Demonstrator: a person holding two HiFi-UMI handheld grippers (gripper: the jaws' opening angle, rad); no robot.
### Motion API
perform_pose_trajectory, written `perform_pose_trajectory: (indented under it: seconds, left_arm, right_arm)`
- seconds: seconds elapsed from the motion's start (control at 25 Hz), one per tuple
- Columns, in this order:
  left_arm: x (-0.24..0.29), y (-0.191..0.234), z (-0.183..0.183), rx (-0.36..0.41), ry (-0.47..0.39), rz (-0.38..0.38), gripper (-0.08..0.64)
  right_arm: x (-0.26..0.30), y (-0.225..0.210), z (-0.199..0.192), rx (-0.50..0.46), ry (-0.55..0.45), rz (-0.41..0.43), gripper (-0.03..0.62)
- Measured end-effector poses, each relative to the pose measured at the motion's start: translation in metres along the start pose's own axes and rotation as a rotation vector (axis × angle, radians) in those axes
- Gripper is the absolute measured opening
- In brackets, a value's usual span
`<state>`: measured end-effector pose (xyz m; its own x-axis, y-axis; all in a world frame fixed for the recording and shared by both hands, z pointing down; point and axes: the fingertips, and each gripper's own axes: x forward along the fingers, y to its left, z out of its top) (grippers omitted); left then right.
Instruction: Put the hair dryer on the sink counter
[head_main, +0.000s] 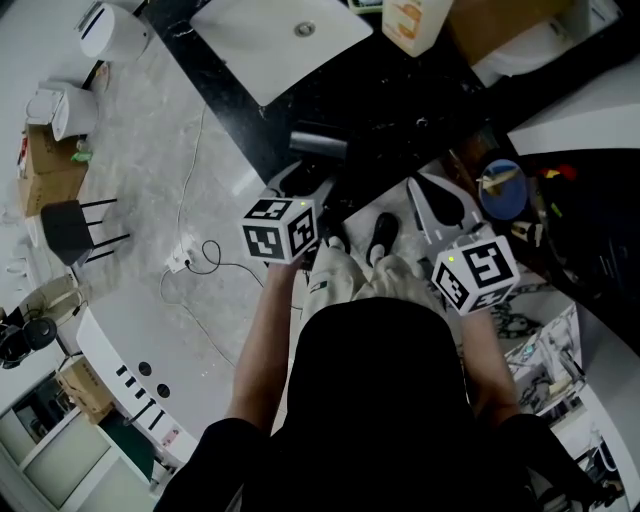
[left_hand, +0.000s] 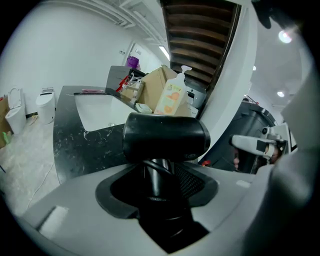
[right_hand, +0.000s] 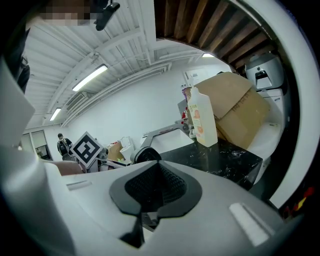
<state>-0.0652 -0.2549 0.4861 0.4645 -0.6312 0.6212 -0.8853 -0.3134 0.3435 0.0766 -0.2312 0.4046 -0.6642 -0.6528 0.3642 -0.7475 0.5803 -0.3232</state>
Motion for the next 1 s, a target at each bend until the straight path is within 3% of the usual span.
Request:
perform_pose_trajectory:
  seconds: [1.0]
  left_arm:
    - [0.04,0.006,-0.006,0.146,0.157,0.095,0.219]
  right_arm:
    - [-0.017,-0.012,-0.018,0.032,0.029,-0.039,0.009]
